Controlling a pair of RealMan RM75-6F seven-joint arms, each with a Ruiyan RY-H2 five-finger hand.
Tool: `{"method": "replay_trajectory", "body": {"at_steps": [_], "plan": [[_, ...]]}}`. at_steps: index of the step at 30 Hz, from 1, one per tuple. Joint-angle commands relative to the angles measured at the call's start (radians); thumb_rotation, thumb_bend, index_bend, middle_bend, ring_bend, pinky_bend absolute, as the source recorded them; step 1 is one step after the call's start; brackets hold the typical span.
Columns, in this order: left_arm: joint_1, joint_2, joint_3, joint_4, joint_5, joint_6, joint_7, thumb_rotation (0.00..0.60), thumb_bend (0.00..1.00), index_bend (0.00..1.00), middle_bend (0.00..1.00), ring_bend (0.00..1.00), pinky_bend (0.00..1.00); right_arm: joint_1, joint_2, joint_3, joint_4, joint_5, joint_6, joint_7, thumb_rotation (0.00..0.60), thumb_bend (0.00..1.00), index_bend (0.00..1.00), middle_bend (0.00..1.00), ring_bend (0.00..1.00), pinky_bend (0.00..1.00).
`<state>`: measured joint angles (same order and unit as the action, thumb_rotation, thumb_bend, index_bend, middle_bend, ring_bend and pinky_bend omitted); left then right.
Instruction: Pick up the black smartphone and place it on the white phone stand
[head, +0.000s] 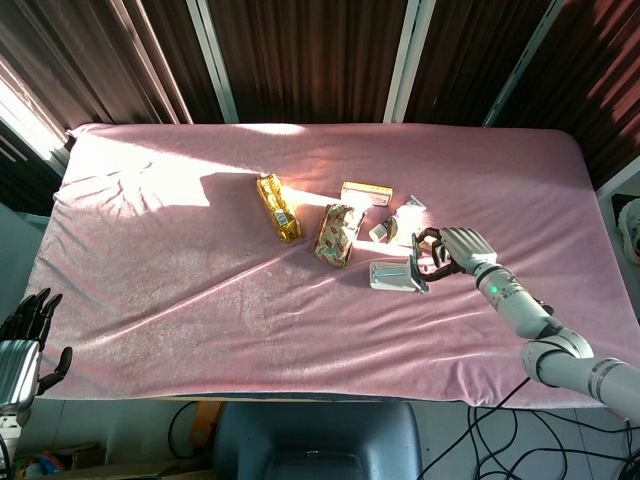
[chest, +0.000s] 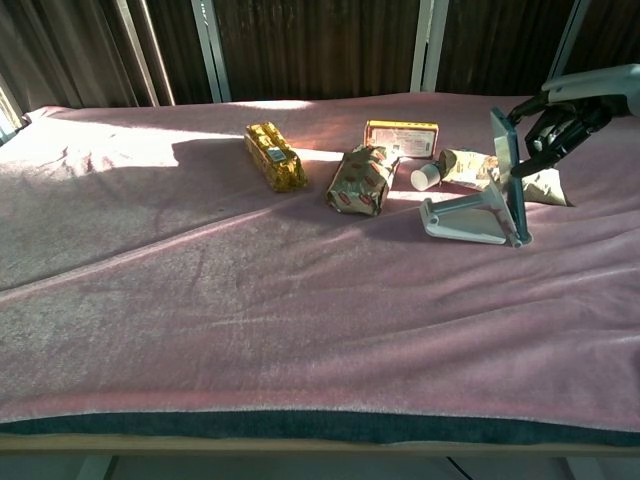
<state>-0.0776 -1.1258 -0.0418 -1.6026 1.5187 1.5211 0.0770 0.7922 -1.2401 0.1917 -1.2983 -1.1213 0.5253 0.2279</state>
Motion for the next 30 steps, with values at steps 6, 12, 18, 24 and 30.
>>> {"method": "replay_trajectory", "body": {"at_steps": [6, 12, 18, 24, 30], "plan": [[0.001, 0.001, 0.001, 0.002, 0.004, 0.004, -0.006, 0.6, 0.41, 0.0, 0.0, 0.01, 0.17, -0.002, 0.013, 0.002, -0.02, 0.013, 0.009, -0.005, 0.6, 0.33, 1.0, 0.76, 0.6, 0.39], [0.002, 0.002, 0.002, 0.002, 0.008, 0.006, -0.008, 0.6, 0.41, 0.0, 0.0, 0.01, 0.17, 0.004, 0.017, -0.001, -0.029, 0.025, -0.002, -0.013, 0.6, 0.33, 1.0, 0.76, 0.6, 0.39], [0.002, 0.003, 0.002, 0.003, 0.008, 0.008, -0.01, 0.6, 0.41, 0.0, 0.0, 0.01, 0.17, 0.009, 0.021, -0.004, -0.035, 0.039, -0.006, -0.025, 0.6, 0.33, 1.0, 0.76, 0.6, 0.39], [0.001, 0.003, 0.003, 0.002, 0.009, 0.004, -0.011, 0.6, 0.41, 0.0, 0.0, 0.01, 0.17, 0.01, 0.018, -0.013, -0.035, 0.054, 0.002, -0.051, 0.6, 0.33, 0.93, 0.76, 0.57, 0.38], [-0.001, 0.004, 0.003, 0.001, 0.007, 0.0, -0.01, 0.6, 0.4, 0.0, 0.0, 0.01, 0.17, 0.011, 0.016, -0.016, -0.037, 0.057, -0.006, -0.048, 0.6, 0.33, 0.39, 0.48, 0.39, 0.29]]}}
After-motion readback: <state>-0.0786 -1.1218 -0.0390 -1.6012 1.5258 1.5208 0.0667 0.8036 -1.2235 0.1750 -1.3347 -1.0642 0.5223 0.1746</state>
